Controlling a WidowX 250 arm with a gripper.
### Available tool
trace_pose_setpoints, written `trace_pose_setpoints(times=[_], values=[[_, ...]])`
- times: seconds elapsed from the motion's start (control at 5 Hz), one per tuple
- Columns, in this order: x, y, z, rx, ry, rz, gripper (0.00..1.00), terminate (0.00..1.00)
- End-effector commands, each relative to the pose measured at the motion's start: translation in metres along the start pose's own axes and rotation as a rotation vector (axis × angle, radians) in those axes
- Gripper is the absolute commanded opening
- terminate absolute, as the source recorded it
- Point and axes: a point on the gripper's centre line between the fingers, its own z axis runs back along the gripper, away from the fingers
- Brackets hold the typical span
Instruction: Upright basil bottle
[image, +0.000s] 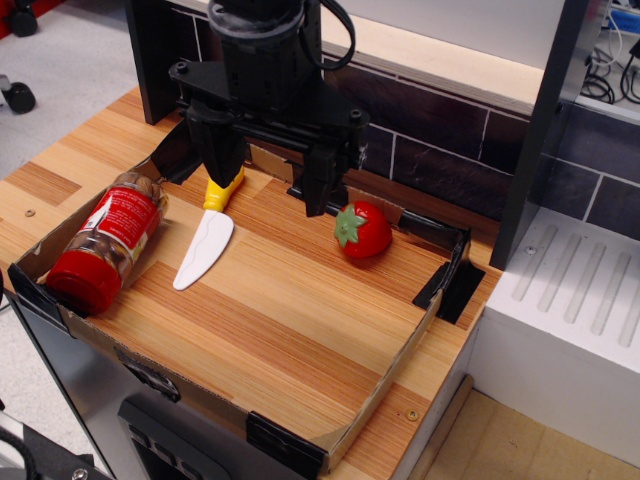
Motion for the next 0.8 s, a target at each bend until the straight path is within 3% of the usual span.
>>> trace_pose_setpoints(times=[0.0,0.2,0.4,0.6], values=[[0.0,0.0,0.0,0.0,0.0,0.0,1.0,0.0],[-0.002,0.028,0.02,-0.054,-0.019,0.013,1.0,0.0],[-0.013,0.062,0.027,-0.065,-0.007,0.042,1.0,0.0],[-0.029,0.087,0.017,-0.016,0.013,0.08,1.0,0.0]])
